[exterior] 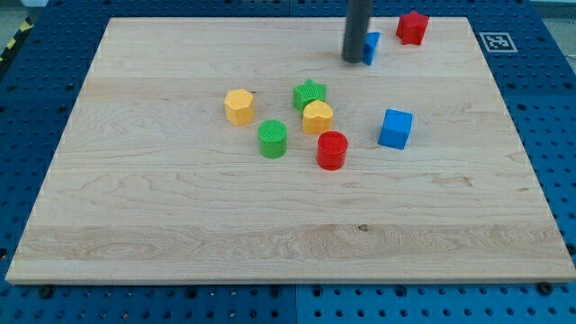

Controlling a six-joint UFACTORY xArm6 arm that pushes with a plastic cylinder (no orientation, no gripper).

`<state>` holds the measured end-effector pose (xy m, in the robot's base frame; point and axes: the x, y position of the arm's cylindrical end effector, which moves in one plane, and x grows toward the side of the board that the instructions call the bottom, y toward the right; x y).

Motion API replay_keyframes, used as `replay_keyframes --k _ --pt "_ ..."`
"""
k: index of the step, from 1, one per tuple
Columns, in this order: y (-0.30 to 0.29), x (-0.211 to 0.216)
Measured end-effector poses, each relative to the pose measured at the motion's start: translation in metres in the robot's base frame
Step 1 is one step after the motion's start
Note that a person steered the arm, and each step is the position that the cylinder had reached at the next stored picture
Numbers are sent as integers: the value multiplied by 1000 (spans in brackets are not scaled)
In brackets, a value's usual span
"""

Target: Move the red star to the top right side

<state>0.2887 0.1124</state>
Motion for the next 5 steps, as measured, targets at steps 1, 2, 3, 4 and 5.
replay_keyframes --k 1,2,3,4,5 --pt "35 -4" --pt "48 -5" --pt "17 -22" --pt "-13 -50" --pt "-6 -63"
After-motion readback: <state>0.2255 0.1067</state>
